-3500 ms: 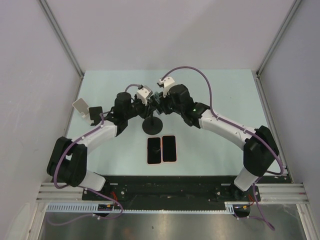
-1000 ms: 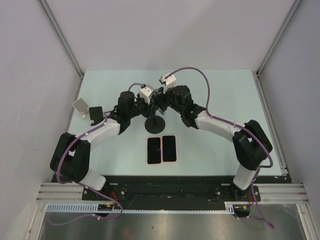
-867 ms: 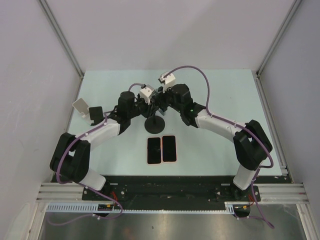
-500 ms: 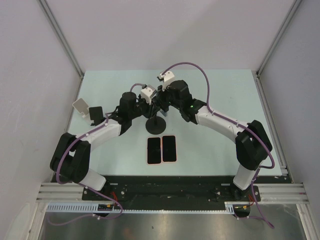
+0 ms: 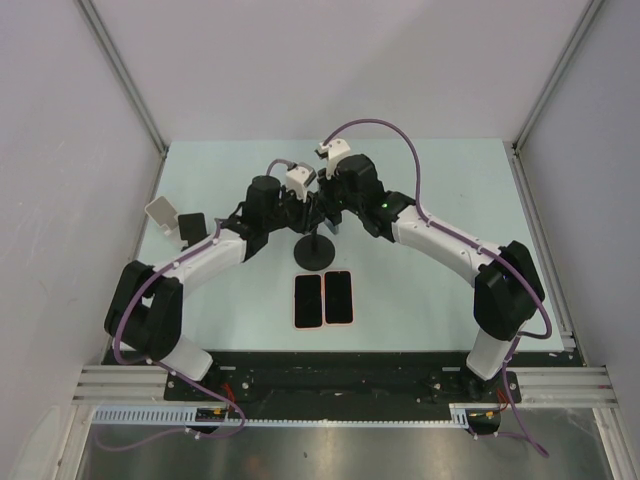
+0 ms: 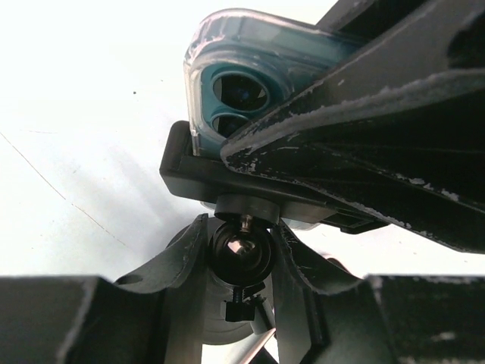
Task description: Remove the phone from the phone stand
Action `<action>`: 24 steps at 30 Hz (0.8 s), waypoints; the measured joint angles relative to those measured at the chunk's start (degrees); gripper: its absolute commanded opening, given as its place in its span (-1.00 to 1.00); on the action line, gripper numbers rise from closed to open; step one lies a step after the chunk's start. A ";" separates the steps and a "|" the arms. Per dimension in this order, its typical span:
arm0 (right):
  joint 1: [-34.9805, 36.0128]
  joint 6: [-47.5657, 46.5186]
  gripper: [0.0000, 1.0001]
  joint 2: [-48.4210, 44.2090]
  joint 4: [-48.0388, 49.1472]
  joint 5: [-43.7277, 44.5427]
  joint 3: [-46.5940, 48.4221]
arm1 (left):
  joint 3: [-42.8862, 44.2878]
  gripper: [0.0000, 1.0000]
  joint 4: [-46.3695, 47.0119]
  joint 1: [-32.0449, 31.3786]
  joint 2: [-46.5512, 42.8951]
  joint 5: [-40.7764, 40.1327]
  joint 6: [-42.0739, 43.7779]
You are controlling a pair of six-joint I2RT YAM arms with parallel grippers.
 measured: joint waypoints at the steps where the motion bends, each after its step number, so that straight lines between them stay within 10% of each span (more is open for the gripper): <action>1: 0.00 0.02 -1.00 0.00 -0.24 0.11 0.04 | 0.17 -1.00 -0.37 0.00 0.04 0.00 -0.20; 24: -2.36 10.25 -1.00 -4.85 -0.94 1.20 -5.05 | 0.44 -1.00 -0.28 0.22 0.42 0.57 -1.95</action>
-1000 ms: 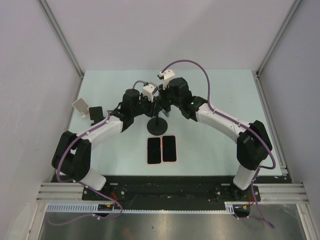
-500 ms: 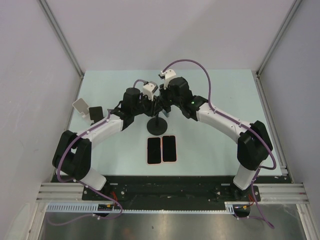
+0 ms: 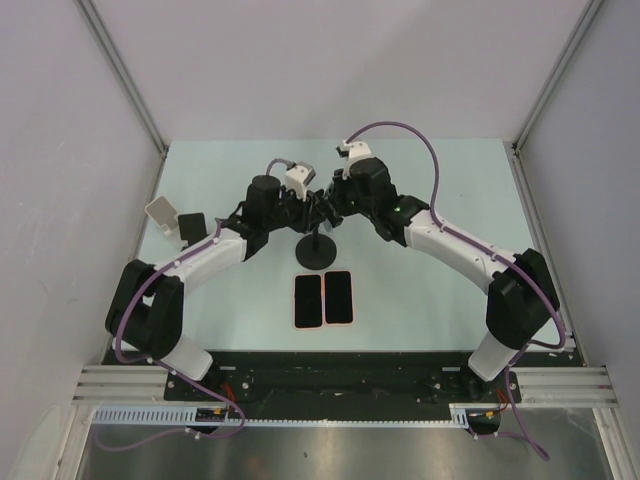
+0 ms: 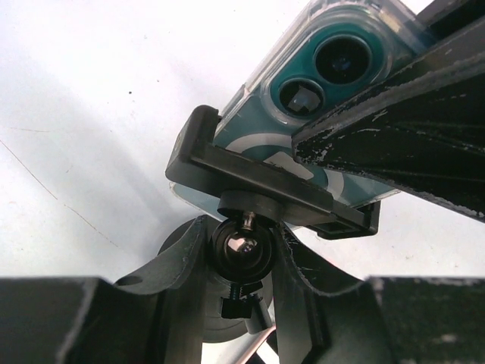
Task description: Remove the phone from the phone stand
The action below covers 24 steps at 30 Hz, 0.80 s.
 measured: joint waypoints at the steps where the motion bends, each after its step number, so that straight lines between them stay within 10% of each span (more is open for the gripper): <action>1: -0.11 0.37 -1.00 0.00 0.04 0.04 0.00 | 0.00 -1.00 0.00 0.00 0.00 -0.02 0.00; 24: -1.22 4.70 -1.00 0.87 3.43 1.55 0.02 | -1.73 -1.00 4.33 -1.77 0.00 -2.64 4.79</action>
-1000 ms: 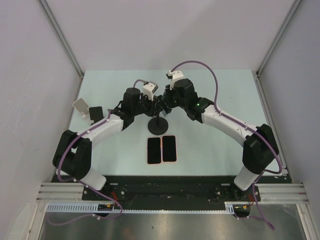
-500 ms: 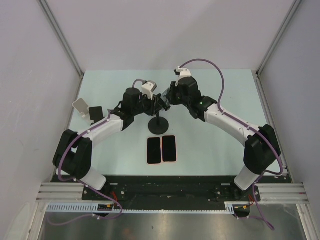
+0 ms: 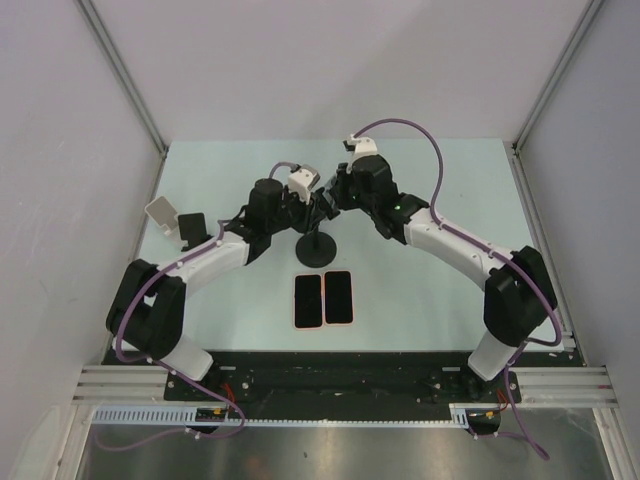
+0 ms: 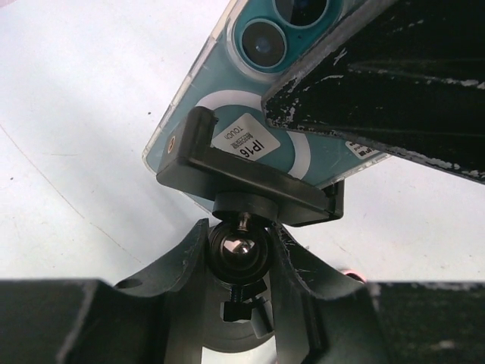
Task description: Remove the phone from the phone stand
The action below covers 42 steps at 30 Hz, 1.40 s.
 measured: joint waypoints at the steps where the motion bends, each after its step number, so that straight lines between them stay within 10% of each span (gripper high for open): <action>1: 0.04 -0.13 -1.00 0.22 0.57 0.04 0.00 | 0.00 -0.99 0.00 0.02 0.00 -0.24 0.28; 23: -5.03 -4.87 -1.00 3.72 17.49 0.39 -0.13 | -0.02 -0.99 -0.22 0.55 0.13 -3.15 1.95; 42: -6.23 -10.14 -1.00 -30.88 -4.92 3.15 -17.22 | 8.83 -0.99 -4.28 22.38 5.75 -20.02 -0.13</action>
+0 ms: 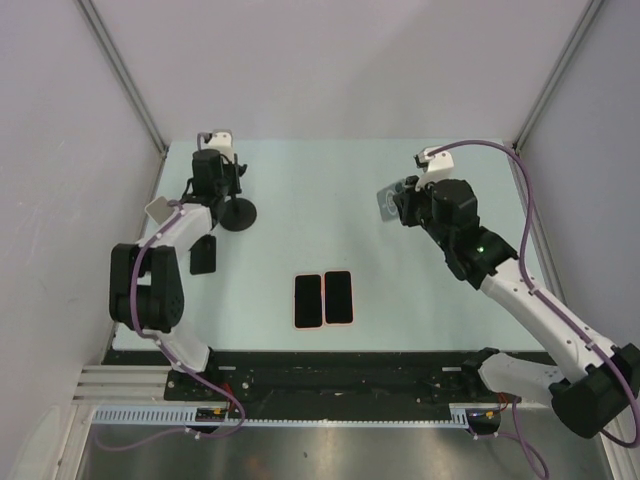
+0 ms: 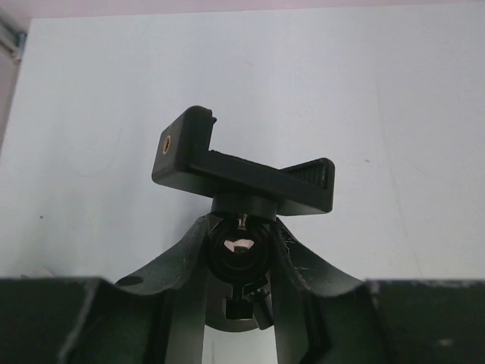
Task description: Remove the phone from the phone stand
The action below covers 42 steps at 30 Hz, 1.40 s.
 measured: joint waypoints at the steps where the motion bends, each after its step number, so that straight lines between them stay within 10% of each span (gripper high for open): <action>1: 0.00 -0.15 -1.00 -1.25 -1.18 0.02 -0.48 | 0.92 -0.99 0.04 0.50 1.03 -0.66 -0.02; 13: 0.00 -0.33 -1.00 -8.41 -9.75 0.22 -3.04 | 3.69 -0.49 0.96 8.70 4.17 -5.07 -2.08; 20: 0.00 0.11 -1.00 -10.34 -12.74 0.24 -4.15 | 3.76 0.48 1.29 10.58 4.15 -6.08 -1.81; 25: 0.00 1.03 -1.00 -10.91 -13.51 0.17 -4.33 | 3.87 0.79 1.84 10.58 3.65 -4.90 -2.54; 34: -0.74 5.46 -1.00 -10.91 -15.45 -1.77 -4.33 | 2.29 0.92 2.25 6.36 -10.43 -3.30 -2.32; 42: -2.78 11.69 -1.00 -10.54 -17.70 -5.03 -4.33 | -4.94 0.92 5.88 -14.71 -26.25 -4.46 2.75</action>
